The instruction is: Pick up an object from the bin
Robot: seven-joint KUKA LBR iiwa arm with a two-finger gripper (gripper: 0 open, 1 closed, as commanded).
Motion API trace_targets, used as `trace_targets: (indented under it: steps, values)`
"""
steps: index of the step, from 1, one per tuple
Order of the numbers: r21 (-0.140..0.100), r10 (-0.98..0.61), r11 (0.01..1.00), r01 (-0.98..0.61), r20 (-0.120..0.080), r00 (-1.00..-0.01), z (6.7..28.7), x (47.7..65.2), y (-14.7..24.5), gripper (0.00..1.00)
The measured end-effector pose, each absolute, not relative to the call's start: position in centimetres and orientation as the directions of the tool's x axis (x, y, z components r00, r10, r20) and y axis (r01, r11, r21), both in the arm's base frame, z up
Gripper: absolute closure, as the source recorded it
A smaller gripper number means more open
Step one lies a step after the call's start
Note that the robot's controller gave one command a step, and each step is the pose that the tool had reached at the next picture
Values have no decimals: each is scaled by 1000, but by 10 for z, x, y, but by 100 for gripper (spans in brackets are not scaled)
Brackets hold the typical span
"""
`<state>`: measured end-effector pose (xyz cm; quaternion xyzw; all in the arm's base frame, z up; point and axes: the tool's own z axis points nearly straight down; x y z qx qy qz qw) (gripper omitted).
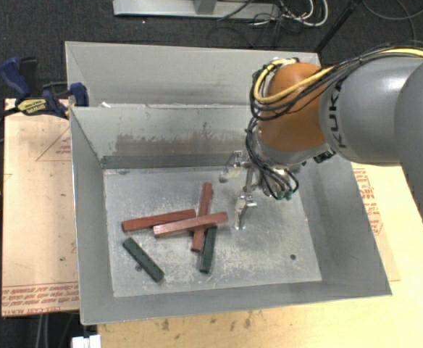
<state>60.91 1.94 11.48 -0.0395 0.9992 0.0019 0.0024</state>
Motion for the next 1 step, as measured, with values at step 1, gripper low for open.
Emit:
trace_targets:
  steps: [1]
  values:
    - [3, -31, 1000, -31, -22, -999, 79, 630, 66, 100]
